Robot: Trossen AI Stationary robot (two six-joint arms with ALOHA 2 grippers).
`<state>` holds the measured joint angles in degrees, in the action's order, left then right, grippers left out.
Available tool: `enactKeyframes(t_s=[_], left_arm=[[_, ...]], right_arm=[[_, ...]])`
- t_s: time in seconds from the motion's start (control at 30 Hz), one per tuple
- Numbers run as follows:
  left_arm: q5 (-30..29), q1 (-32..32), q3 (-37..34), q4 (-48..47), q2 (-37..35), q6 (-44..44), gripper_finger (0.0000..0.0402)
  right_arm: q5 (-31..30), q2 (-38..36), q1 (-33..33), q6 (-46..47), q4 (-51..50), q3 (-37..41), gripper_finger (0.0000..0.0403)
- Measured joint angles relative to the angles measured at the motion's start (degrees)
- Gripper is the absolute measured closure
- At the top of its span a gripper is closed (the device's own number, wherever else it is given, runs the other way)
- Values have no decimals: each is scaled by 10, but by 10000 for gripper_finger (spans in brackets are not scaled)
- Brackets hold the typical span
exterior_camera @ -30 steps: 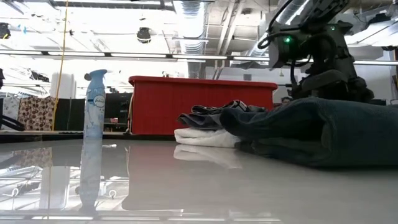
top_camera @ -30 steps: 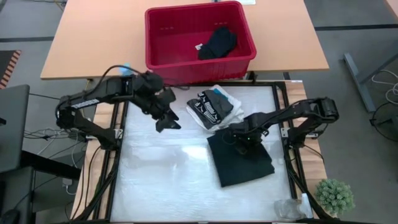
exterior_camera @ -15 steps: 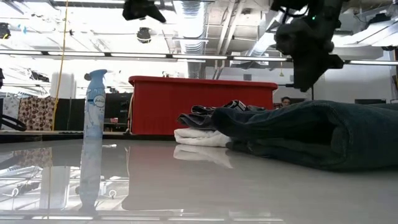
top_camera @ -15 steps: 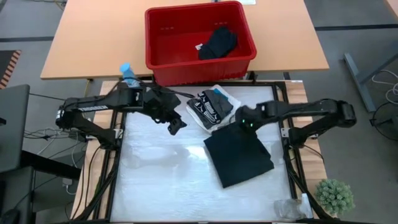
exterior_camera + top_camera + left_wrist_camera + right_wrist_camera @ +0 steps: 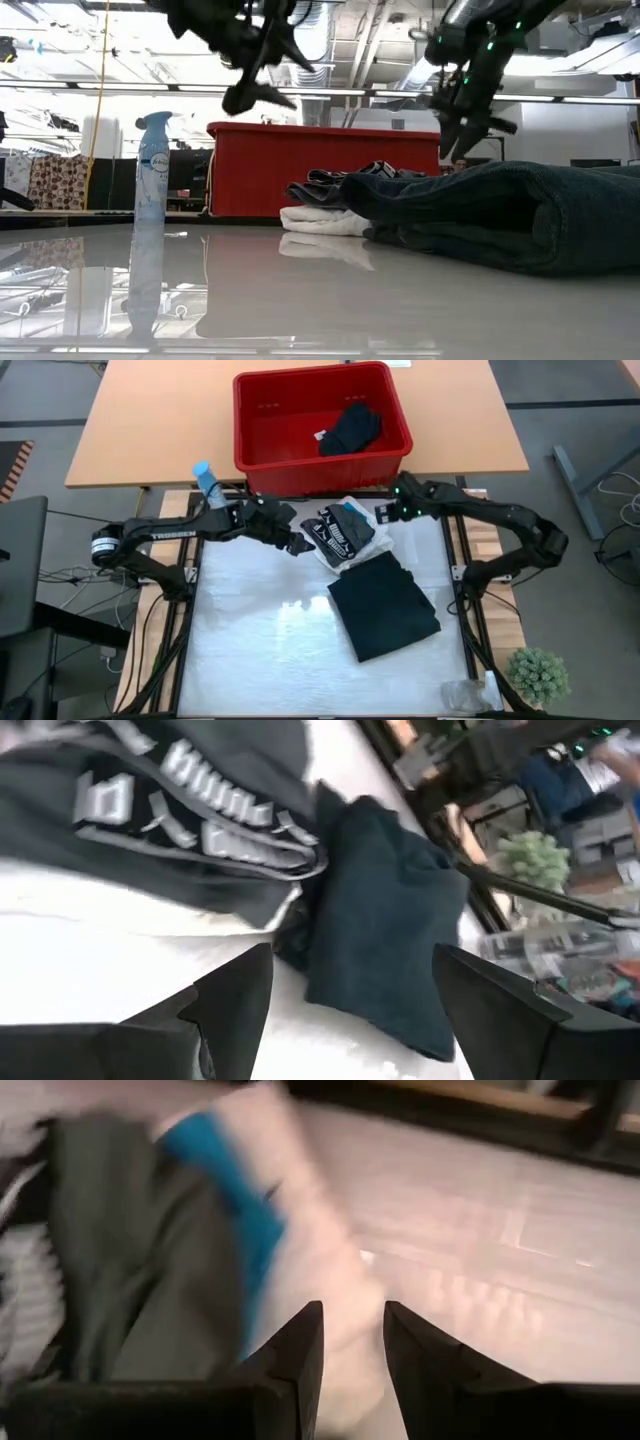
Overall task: Fold laundry
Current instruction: Stack the clothes on the blue pants
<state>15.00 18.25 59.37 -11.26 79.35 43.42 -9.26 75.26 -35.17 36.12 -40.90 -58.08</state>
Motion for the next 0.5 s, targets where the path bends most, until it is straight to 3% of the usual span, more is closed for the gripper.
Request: enactKeyframes(t_s=[0.33, 0.5], left_arm=[[-5, 47, -44, 4, 0, 5, 136], [37, 57, -44, 2, -2, 16, 136]], right_arm=[[3, 172, -71, -23, 45, 0, 271], [28, 248, -66, -44, 78, -6, 271]])
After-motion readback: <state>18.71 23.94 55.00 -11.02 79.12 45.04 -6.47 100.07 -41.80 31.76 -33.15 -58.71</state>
